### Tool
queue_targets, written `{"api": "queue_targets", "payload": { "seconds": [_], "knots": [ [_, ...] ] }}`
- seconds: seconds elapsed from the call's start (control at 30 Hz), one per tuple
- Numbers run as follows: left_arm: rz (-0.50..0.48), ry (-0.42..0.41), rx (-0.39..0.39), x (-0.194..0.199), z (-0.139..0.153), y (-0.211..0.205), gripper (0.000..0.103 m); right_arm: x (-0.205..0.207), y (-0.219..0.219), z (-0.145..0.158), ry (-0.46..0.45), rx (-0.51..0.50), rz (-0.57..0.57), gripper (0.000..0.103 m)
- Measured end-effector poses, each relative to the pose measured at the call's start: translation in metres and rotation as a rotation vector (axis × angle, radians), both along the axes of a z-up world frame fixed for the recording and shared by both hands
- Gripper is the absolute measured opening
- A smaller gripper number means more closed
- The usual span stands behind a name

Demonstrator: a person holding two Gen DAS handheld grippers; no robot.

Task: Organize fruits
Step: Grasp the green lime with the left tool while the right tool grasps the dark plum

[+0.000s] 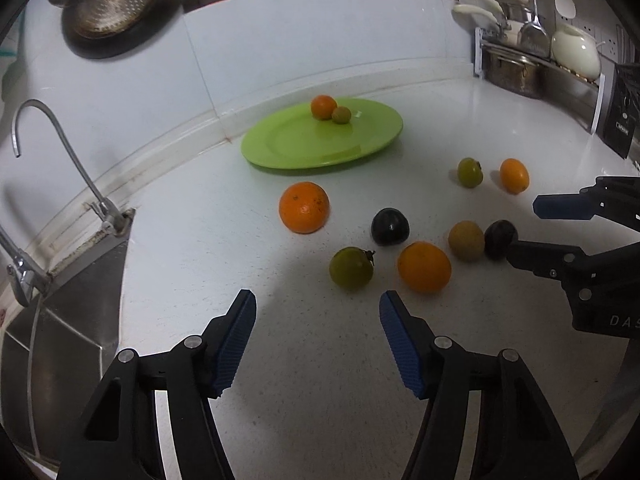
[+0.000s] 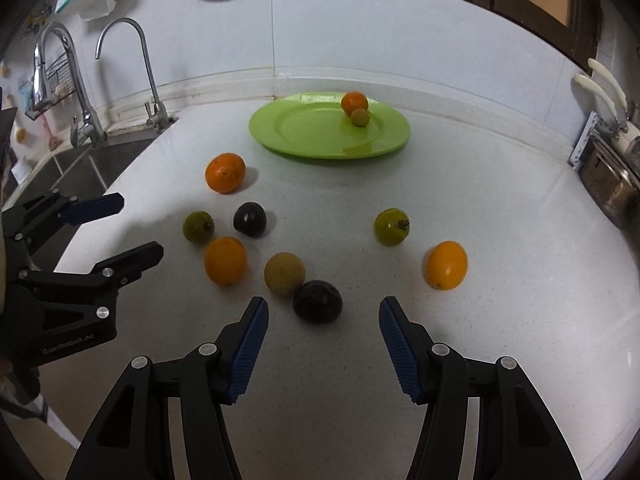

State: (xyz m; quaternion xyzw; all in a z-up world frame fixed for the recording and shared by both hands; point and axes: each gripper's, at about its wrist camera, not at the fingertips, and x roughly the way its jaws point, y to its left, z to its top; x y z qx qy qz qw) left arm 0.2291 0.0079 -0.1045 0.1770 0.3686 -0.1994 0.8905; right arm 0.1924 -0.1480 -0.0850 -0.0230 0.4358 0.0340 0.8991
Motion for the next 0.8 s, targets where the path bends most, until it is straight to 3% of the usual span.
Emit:
{"api": "queue_targets", "payload": {
  "seconds": [0.53, 0.8],
  "knots": [
    [-0.070, 0.039, -0.002, 0.024, -0.014, -0.019, 0.050, 0.013, -0.004, -0.017, 0.047, 0.048, 0.002, 0.044],
    [-0.072, 0.067, -0.027, 0.031, -0.015, -0.021, 0.036, 0.018, -0.006, -0.020, 0.056, 0.079, 0.002, 0.037]
  ]
}}
